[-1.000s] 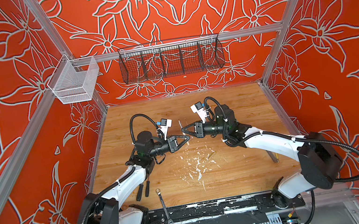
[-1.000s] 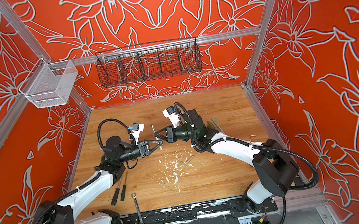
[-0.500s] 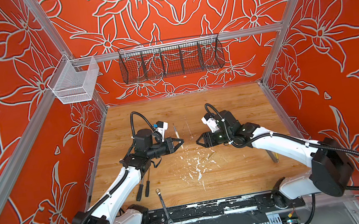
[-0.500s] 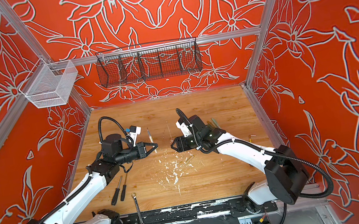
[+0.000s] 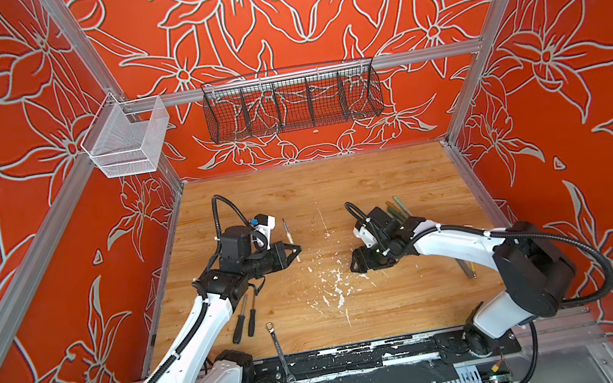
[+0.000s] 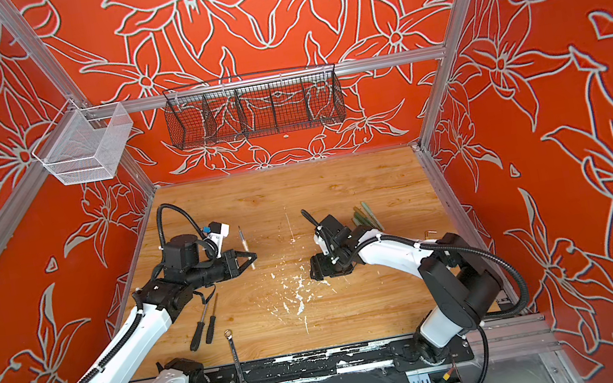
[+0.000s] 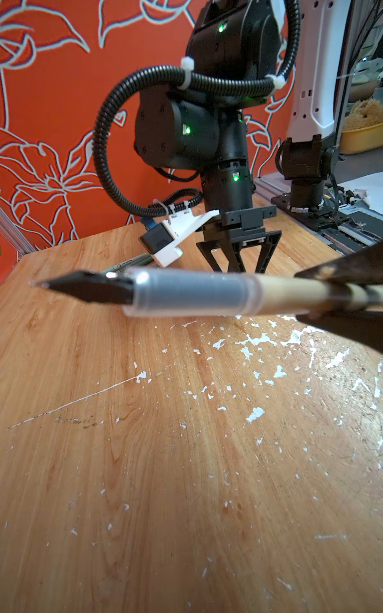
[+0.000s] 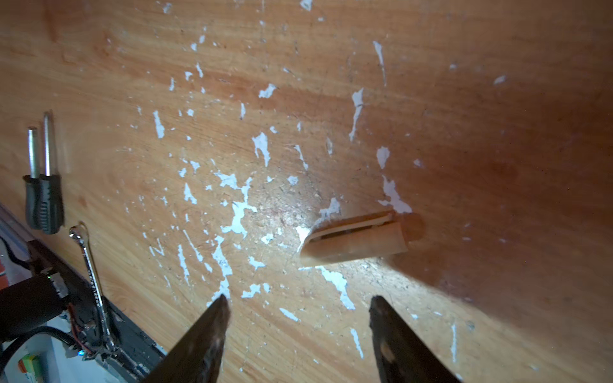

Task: Insert the pens into the pen caps
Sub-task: 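Open the right gripper and move it down to the loose beige cap, then grasp the beige cap upright with the right gripper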

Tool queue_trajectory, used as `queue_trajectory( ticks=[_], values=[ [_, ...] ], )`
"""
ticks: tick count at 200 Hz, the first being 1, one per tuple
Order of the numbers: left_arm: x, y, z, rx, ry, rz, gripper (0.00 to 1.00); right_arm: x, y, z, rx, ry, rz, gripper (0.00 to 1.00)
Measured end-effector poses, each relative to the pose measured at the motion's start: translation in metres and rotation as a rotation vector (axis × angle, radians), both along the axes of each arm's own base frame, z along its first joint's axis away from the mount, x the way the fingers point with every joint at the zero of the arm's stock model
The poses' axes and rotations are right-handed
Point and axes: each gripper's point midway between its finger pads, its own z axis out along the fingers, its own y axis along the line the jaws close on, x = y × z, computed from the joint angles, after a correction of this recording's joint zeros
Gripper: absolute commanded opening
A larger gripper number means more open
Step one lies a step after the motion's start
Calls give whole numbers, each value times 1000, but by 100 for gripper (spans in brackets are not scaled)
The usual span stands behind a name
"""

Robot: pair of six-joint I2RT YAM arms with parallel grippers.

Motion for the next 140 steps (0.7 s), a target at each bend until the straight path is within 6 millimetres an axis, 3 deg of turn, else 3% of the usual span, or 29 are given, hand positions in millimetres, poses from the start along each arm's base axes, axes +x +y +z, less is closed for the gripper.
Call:
queue_trajectory(
  ticks=[55,99,140],
  values=[
    [-2,4,10,5,-44,18,0,3,-1,-19,-9,47,-10,70],
    [-2,6,7,14,-41,30,0,16,9,-17,26,31,-8,68],
    [-1,8,9,20,-53,41,0,24,17,-19,39,22,1,55]
  ],
)
